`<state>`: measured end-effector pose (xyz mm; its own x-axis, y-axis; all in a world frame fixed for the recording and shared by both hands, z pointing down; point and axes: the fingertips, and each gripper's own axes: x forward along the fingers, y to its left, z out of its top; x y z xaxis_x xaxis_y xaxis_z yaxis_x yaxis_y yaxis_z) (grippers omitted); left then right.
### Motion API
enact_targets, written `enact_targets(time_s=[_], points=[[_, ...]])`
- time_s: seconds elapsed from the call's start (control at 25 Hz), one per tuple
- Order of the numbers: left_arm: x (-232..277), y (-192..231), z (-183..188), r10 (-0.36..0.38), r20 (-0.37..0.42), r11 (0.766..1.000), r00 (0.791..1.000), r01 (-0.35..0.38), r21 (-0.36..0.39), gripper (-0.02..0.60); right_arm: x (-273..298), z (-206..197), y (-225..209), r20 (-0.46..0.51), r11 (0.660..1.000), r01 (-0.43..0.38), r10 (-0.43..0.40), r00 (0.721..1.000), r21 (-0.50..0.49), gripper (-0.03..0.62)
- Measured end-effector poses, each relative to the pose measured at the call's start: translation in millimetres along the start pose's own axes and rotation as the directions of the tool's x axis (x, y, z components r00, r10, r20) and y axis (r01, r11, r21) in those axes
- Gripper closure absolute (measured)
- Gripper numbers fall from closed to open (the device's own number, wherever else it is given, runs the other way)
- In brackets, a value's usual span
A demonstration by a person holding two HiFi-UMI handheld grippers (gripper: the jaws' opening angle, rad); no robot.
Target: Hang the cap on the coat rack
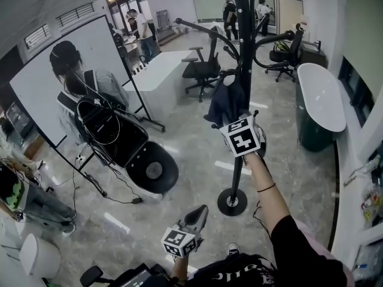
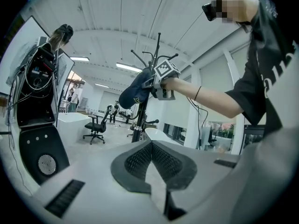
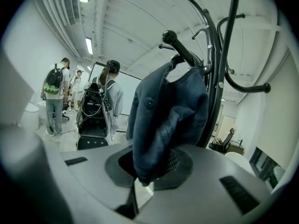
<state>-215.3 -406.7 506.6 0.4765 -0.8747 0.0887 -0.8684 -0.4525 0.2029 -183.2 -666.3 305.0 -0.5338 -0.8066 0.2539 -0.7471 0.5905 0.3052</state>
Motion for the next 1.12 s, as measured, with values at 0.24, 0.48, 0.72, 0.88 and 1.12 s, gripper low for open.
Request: enact_targets(time_s=[0.24, 0.48, 0.72, 0.88, 1.12], points=[[-9.4, -3.1, -2.4, -0.005, -0.006, 1.0, 1.0, 0.004, -0.011, 0.578, -11.8, -1.9, -1.0, 0.107, 0.994, 0.019, -0.03, 0.994, 0.106, 0.555], [-21.8, -6.8, -9.0, -0.018, -0.011, 1.0, 1.0, 0.018, -0.016, 0.578, -39.8, -5.8, 12.6, 0.156, 0.979, 0.006, -0.039, 0.987, 0.201, 0.355], [-43.3, -19.2, -12.4, -0.035, -0.016, 0.999, 0.999, 0.035, -0.013, 0.578, -85.2, -19.6, 20.6, 0.184, 0.959, 0.043, -0.098, 0.978, 0.281, 0.355], [-62.3, -23.6, -18.2, -0.047, -0.019, 0.999, 0.999, 0.047, -0.012, 0.578, -112.8, -27.1, 50.8, 0.219, 0.947, -0.034, -0.038, 0.975, 0.319, 0.355], [-99.9, -42.6, -30.3, -0.08, -0.023, 0.997, 0.997, 0.08, -0.009, 0.578, -162.7, -49.4, 113.7, 0.26, 0.919, -0.146, 0.05, 0.964, 0.366, 0.356]])
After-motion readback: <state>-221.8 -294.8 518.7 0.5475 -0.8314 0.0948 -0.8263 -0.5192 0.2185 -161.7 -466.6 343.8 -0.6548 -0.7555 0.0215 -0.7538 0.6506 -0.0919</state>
